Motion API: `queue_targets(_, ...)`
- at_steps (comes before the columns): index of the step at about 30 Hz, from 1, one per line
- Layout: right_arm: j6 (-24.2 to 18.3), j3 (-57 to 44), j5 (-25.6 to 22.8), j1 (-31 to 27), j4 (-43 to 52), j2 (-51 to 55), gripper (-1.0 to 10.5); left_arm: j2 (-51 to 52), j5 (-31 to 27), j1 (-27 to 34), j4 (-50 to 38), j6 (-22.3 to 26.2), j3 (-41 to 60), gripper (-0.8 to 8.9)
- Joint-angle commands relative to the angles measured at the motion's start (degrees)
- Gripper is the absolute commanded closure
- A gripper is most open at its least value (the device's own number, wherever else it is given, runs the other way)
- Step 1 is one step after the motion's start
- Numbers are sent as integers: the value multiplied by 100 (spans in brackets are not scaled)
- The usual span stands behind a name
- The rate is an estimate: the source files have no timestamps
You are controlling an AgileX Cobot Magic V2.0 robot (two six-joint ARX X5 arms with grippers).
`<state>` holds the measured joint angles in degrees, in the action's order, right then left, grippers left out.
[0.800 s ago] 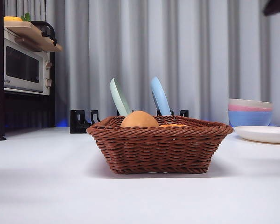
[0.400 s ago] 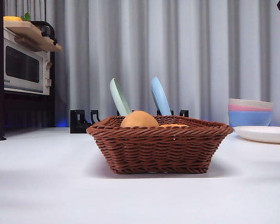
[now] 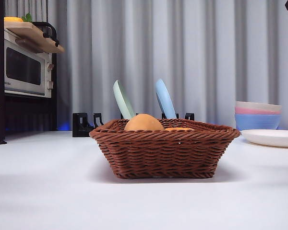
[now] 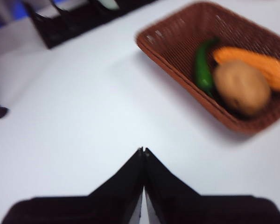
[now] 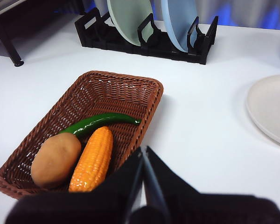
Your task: Pick up the basket,pick up the corn from the table,pick up the potato from the table,pick up the cucumber from the table,put all items into the basket
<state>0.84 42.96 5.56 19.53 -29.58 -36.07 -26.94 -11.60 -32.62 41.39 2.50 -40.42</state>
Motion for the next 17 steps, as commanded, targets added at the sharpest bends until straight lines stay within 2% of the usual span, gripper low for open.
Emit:
queue_targets(1, 57, -37, 4, 0, 35, 9, 945, 356, 7, 540, -658, 63, 321, 816)
queue_targets(8, 55, -37, 4, 0, 35, 9, 945, 1373, 149, 2166, -2509, 35, 1884, 816)
queue_targets(13, 57, -37, 4, 0, 35, 9, 945, 2009, 459, 3025, -2756, 37, 2929, 816)
queue_targets(17, 57, -37, 4, 0, 37, 9, 945, 2332, 496, 3292, -2767, 7, 3484, 816)
